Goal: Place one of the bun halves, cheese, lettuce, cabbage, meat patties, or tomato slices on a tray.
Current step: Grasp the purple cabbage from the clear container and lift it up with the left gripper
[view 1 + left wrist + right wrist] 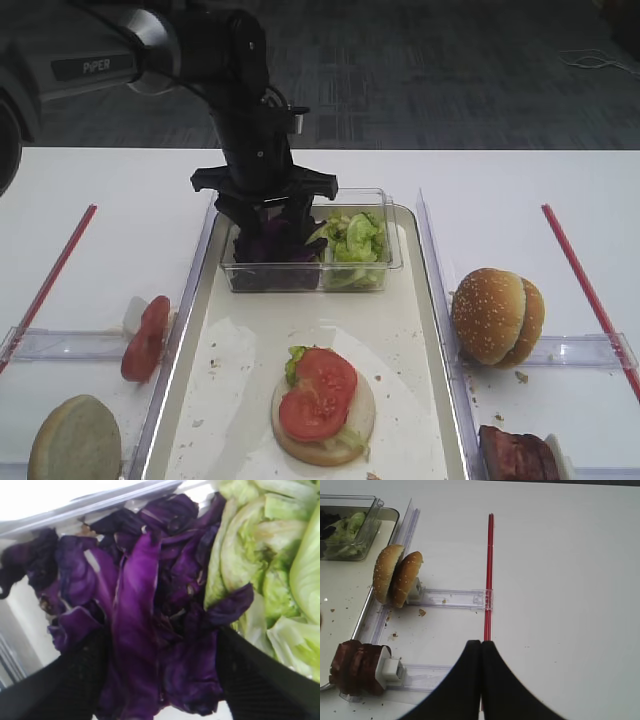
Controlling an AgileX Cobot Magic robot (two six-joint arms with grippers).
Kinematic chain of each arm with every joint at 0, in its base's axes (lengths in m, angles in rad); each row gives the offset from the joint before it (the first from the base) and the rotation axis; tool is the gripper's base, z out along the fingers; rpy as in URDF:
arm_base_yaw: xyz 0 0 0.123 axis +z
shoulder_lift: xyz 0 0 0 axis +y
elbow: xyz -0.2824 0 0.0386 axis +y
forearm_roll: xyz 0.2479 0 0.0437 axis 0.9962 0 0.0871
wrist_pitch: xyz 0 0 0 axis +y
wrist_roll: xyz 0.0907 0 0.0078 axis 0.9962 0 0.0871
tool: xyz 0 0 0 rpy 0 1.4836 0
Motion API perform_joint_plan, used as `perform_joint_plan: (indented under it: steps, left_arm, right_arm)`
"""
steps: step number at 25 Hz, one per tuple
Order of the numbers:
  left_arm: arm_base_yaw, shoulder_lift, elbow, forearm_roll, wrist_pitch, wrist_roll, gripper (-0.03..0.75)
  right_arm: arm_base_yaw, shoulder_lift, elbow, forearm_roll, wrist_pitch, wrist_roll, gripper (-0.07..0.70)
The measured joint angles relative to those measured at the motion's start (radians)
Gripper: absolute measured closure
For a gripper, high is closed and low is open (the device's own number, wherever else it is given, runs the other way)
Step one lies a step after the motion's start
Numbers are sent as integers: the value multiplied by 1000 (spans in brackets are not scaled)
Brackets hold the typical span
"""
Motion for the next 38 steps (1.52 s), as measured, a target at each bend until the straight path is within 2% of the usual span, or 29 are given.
perform_joint_plan:
  steps: [6,10,20,29,33,38]
  left_arm:
    - [0,10,-5,0,0,0,284]
    - [0,12,-5,0,0,0,329]
    - [0,12,-6,10,0,0,512]
    - [0,12,-8,22,0,2,710]
    - [0,14,-25,22,4,2,713]
    - [0,16,-94,20,6,2,714]
  right_arm:
    - [0,0,0,0,0,0,568]
    - [0,0,0,0,0,0,568]
    - [0,0,0,0,0,0,568]
    - [0,0,0,0,0,2,568]
    - [0,0,0,0,0,2,568]
    - [0,0,0,0,0,2,568]
